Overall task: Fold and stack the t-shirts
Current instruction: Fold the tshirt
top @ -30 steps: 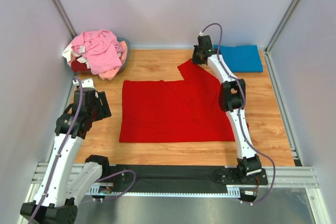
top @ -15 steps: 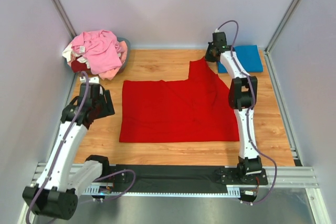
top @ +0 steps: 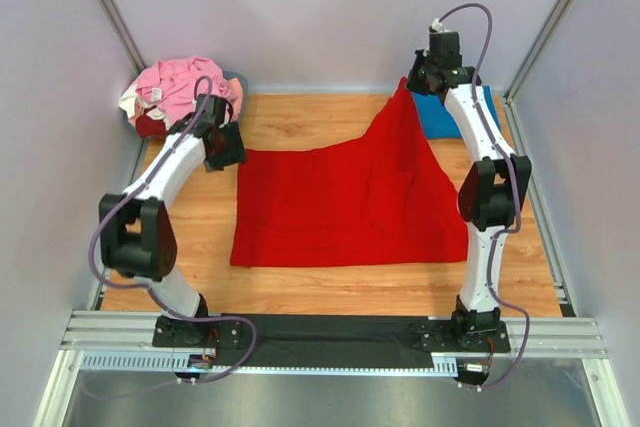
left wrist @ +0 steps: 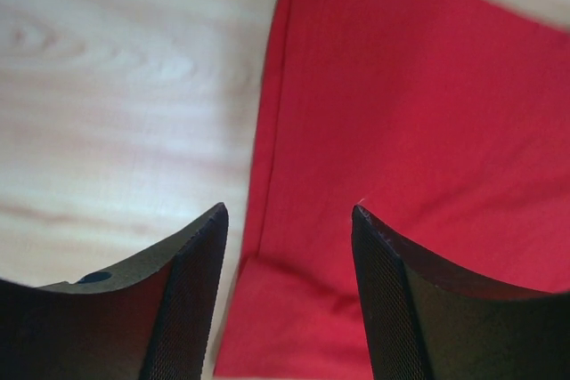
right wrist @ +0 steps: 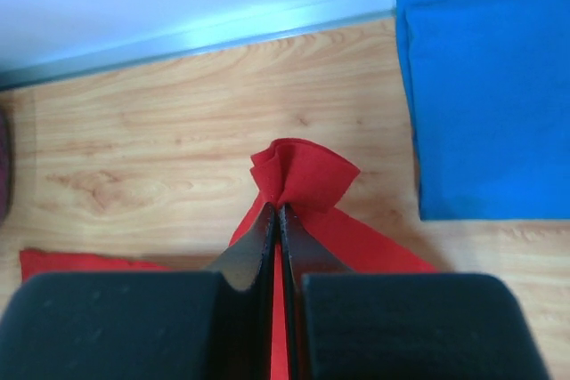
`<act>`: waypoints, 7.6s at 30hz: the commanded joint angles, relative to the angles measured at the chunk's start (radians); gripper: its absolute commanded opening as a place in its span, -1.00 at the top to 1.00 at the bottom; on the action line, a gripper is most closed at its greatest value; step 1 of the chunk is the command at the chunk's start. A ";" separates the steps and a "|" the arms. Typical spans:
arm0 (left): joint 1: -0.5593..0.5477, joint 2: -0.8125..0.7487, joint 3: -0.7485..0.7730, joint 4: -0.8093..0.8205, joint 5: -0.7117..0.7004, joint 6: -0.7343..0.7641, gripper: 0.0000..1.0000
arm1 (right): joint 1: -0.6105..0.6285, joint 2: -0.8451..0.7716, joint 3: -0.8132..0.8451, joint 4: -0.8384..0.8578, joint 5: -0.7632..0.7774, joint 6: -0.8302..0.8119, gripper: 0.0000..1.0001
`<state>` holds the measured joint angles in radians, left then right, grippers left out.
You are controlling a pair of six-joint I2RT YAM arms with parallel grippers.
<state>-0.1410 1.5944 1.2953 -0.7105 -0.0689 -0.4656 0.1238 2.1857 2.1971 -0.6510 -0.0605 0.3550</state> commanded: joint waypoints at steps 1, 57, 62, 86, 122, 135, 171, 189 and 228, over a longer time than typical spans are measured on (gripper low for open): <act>-0.020 0.129 0.154 0.036 -0.028 -0.012 -0.29 | -0.006 -0.073 -0.091 -0.010 0.040 -0.048 1.00; -0.097 0.892 0.837 -0.057 -0.104 -0.031 0.42 | -0.156 -0.073 -0.234 -0.007 -0.157 -0.004 0.99; -0.097 0.886 0.834 -0.043 -0.098 -0.010 1.00 | -0.145 -0.043 -0.197 -0.010 -0.200 -0.011 0.99; -0.037 0.464 0.611 0.005 -0.232 0.010 1.00 | -0.085 -0.010 -0.108 -0.016 -0.295 0.007 0.99; -0.035 0.236 0.251 0.141 -0.032 0.176 1.00 | -0.049 -0.744 -0.921 0.085 -0.127 -0.051 1.00; -0.035 0.174 0.165 0.138 -0.062 0.202 1.00 | -0.050 -0.859 -1.047 0.077 -0.009 -0.024 0.99; -0.055 -0.068 -0.125 0.183 -0.190 0.031 -0.08 | -0.079 -1.015 -1.441 0.264 -0.005 0.254 -0.22; -0.218 0.203 -0.090 0.232 -0.140 0.006 0.10 | 0.086 -0.703 -1.418 0.234 0.093 0.259 0.07; -0.738 -0.209 -0.545 0.094 0.107 -0.521 0.21 | 0.231 0.505 0.252 -0.046 -0.266 0.286 0.05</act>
<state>-0.8646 1.4021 0.7166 -0.6044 0.0051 -0.9386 0.3485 2.6122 2.3833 -0.7650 -0.2790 0.6121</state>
